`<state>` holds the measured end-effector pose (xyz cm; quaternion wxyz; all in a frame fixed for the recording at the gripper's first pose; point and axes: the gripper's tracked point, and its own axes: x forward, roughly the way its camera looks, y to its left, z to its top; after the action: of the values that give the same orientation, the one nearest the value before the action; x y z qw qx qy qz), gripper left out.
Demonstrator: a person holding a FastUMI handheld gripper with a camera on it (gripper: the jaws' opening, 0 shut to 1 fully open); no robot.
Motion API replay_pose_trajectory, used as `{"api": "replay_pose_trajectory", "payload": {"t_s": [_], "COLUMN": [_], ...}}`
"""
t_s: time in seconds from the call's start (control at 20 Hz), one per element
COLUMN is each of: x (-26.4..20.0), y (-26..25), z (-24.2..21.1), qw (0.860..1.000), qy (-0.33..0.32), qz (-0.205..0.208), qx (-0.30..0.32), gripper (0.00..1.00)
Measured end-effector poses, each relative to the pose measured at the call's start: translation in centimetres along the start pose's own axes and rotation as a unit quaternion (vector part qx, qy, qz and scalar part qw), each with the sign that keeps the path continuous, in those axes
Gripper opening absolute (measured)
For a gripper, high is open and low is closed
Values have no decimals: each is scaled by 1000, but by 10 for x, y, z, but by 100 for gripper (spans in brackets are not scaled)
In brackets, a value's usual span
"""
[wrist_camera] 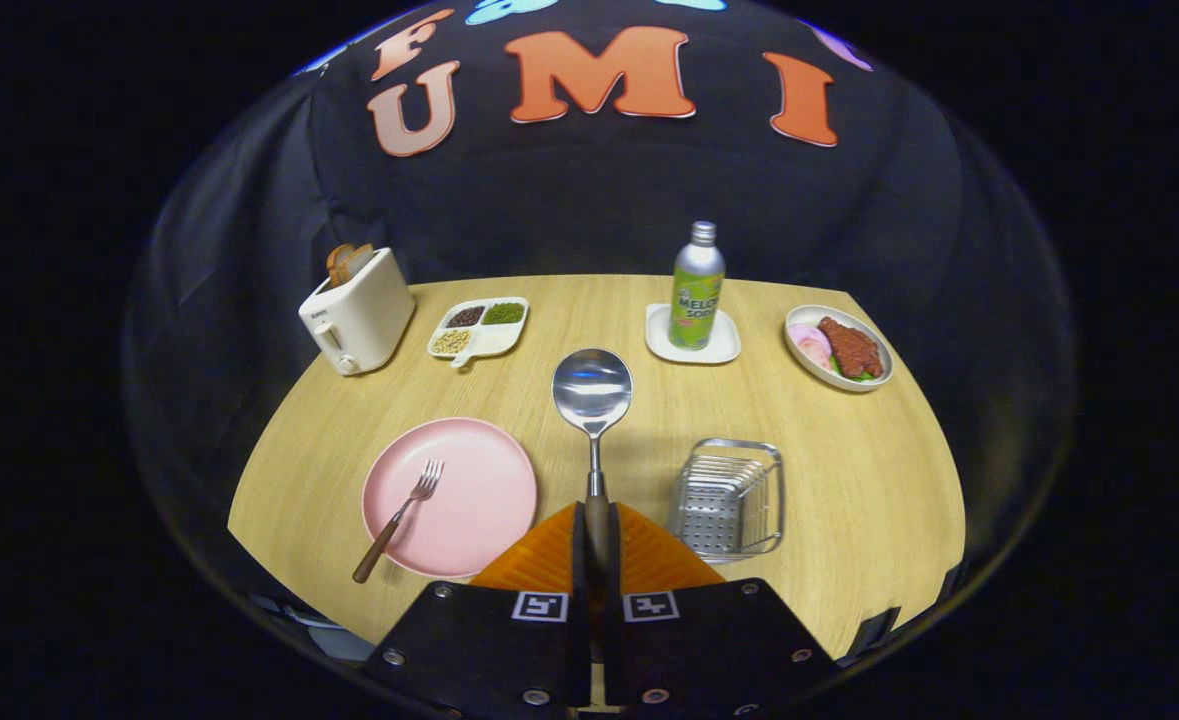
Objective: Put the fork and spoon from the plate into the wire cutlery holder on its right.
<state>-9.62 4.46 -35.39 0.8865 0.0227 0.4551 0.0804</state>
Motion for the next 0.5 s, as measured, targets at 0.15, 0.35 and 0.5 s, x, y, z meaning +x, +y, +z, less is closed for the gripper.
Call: {"api": "replay_pose_trajectory", "payload": {"t_s": [0.15, 0.35, 0.5], "x": [-7, -14, -8], "y": [-34, -60, -65], "z": [-1, -15, -27], "qw": [1000, 999, 997], "qy": [-1, 37, 70], "qz": [-23, -23, -22], "qx": [10, -5, -33], "gripper": [6, 6, 6]}}
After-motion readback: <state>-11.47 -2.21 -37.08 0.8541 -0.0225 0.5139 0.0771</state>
